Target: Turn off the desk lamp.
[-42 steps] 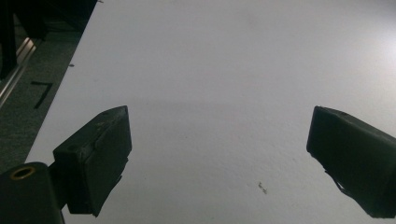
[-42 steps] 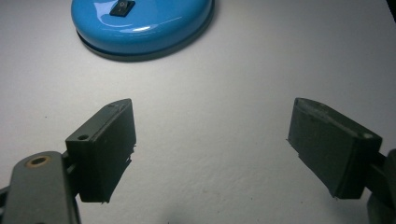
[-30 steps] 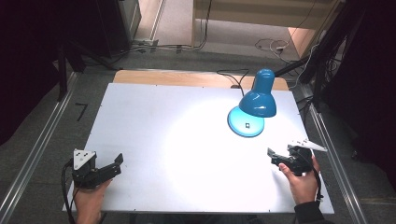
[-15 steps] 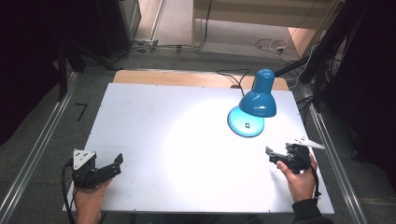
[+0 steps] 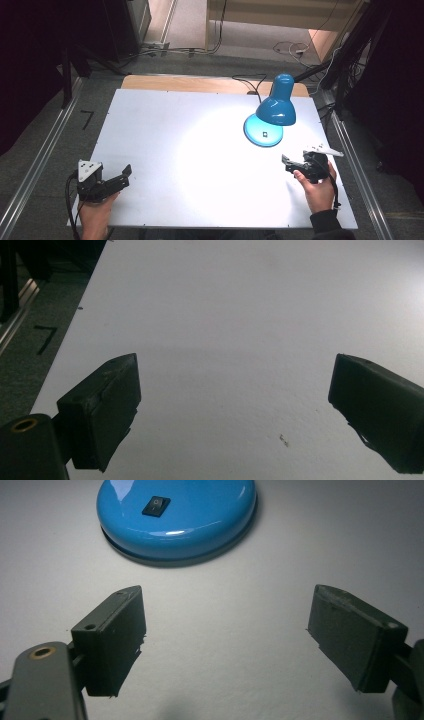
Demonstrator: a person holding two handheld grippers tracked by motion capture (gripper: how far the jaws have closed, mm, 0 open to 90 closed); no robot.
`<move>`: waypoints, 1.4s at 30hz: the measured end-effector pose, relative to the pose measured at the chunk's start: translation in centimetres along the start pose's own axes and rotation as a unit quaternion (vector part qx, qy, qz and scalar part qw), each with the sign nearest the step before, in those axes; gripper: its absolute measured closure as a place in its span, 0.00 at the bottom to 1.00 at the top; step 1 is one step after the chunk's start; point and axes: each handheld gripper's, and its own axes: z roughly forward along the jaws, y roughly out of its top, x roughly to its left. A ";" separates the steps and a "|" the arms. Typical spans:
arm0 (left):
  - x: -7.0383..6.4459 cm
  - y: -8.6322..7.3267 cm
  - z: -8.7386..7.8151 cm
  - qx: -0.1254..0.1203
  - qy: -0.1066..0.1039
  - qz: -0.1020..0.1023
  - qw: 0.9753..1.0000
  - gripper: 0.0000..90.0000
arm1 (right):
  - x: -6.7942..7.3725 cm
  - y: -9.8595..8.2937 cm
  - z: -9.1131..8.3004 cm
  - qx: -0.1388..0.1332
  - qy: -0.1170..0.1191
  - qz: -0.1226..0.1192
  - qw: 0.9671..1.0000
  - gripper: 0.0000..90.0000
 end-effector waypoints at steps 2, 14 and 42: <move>0.0 0.0 0.0 0.000 0.000 0.000 1.000 0.08 | 0.1 0.1 0.1 -0.002 0.001 0.001 1.000 0.16; 0.1 0.0 0.0 0.001 -0.001 -0.001 1.000 0.08 | 0.7 0.8 0.9 -0.001 0.002 -0.008 1.000 0.16; 0.1 0.0 0.0 -0.001 -0.004 -0.003 1.000 0.08 | 2.2 1.9 2.2 -0.004 0.003 -0.022 1.000 0.18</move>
